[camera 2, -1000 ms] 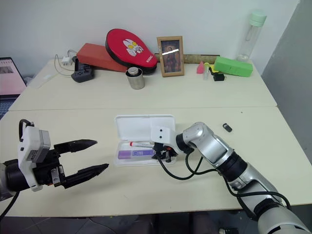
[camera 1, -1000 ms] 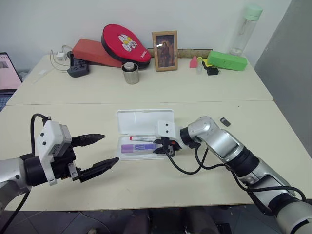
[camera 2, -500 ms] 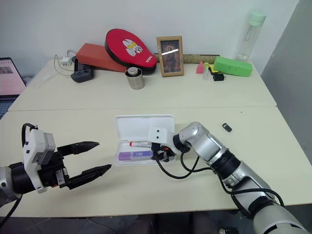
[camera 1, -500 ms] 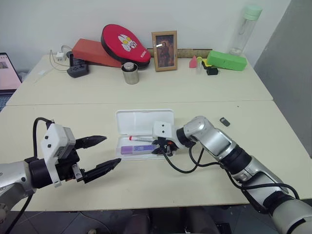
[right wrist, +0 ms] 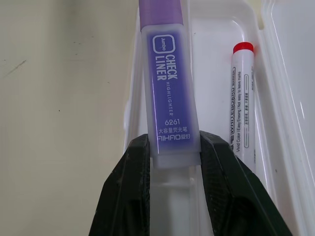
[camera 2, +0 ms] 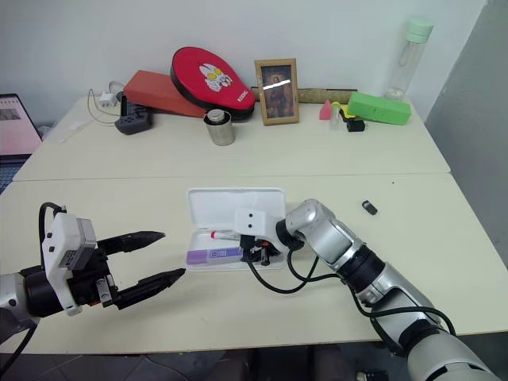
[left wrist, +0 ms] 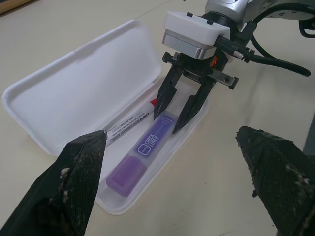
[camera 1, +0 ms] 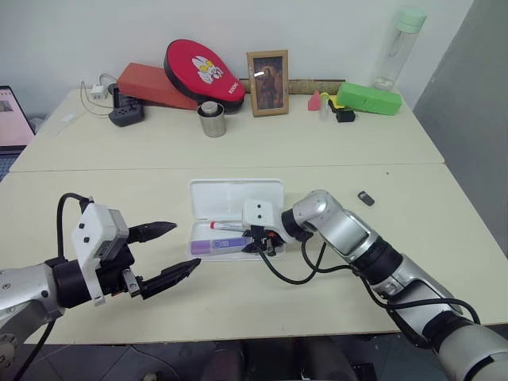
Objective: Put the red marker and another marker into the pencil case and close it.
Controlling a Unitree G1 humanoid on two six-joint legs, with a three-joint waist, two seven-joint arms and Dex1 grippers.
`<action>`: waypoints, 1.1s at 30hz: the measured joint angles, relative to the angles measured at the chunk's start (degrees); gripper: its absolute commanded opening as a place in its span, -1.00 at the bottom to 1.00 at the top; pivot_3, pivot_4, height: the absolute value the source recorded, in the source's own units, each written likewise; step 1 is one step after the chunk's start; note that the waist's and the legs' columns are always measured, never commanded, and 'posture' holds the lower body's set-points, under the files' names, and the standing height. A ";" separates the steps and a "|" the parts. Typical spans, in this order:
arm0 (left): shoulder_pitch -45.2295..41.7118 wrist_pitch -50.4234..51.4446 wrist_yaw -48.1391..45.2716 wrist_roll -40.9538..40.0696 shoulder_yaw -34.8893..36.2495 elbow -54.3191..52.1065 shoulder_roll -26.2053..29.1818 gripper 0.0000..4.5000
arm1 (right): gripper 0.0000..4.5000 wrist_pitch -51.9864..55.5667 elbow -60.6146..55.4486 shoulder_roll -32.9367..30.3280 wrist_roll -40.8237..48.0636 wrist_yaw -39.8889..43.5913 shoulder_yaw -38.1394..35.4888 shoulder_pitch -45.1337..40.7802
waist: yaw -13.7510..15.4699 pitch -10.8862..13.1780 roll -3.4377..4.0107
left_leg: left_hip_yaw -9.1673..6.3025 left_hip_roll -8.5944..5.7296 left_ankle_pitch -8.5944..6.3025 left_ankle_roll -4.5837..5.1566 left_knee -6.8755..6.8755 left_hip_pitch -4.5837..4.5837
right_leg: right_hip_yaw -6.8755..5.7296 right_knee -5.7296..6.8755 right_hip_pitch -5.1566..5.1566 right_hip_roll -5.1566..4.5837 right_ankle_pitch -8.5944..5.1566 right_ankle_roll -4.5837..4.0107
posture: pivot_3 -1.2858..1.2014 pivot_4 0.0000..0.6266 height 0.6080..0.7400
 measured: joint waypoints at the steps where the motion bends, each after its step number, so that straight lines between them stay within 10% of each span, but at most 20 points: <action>1: 0.00 -0.03 0.01 0.01 -0.02 0.00 0.00 1.00 | -0.54 0.01 0.00 0.04 0.00 0.01 0.00 0.00 | 0.00 0.00 0.00 | 0.00 0.00 0.00 0.00 0.00 0.00 | 0.00 0.00 0.00 0.00 0.00 0.00 | 0.03 -0.52 1.00; 15: -0.64 -1.33 0.00 0.61 -1.28 0.40 0.16 1.00 | 0.97 2.49 -2.27 0.20 1.07 0.54 -1.57 -0.50 | 0.00 0.00 0.01 | 0.00 0.01 -0.01 -0.02 -0.01 0.00 | -0.01 0.00 0.00 0.01 0.00 0.00 | 0.03 -0.52 1.00; 33: -14.82 -3.64 -1.44 2.65 -15.15 7.30 0.65 1.00 | 0.97 15.19 -18.07 -14.18 17.83 -1.35 -26.43 4.79 | 0.46 0.04 0.06 | 0.09 -0.11 -0.03 -0.02 -0.01 -0.06 | -0.01 -0.06 0.02 -0.01 0.00 0.01 | 0.03 -0.52 1.00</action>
